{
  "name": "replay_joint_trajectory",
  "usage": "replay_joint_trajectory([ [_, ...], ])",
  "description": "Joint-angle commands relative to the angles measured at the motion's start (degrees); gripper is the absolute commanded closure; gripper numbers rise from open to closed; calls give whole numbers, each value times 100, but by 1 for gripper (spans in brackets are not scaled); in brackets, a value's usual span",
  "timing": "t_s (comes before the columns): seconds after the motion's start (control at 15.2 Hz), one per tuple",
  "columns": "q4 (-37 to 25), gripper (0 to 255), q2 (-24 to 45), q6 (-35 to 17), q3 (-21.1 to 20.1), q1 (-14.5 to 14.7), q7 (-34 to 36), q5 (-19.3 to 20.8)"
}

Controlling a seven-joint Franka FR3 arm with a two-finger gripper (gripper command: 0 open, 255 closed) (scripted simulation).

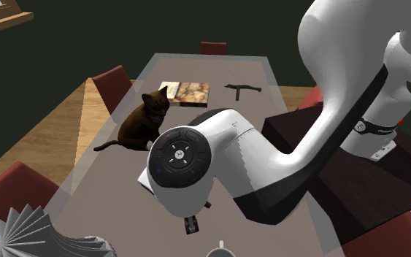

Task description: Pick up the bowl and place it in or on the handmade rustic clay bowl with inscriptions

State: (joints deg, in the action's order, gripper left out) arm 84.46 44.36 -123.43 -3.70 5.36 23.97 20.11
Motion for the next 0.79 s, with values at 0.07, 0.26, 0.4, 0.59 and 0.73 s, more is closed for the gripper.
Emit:
replay_joint_trajectory([
  [0.07, -33, 255, -128, 156, -19, -3, -46, -29],
  [0.26, -42, 255, -265, 297, -36, -9, -89, -56],
  [0.4, -56, 255, -352, 394, -46, -12, -119, -74],
  [0.59, -87, 255, -476, 545, -61, -17, -164, -101],
  [0.73, -115, 255, -554, 648, -70, -19, -195, -118],
])
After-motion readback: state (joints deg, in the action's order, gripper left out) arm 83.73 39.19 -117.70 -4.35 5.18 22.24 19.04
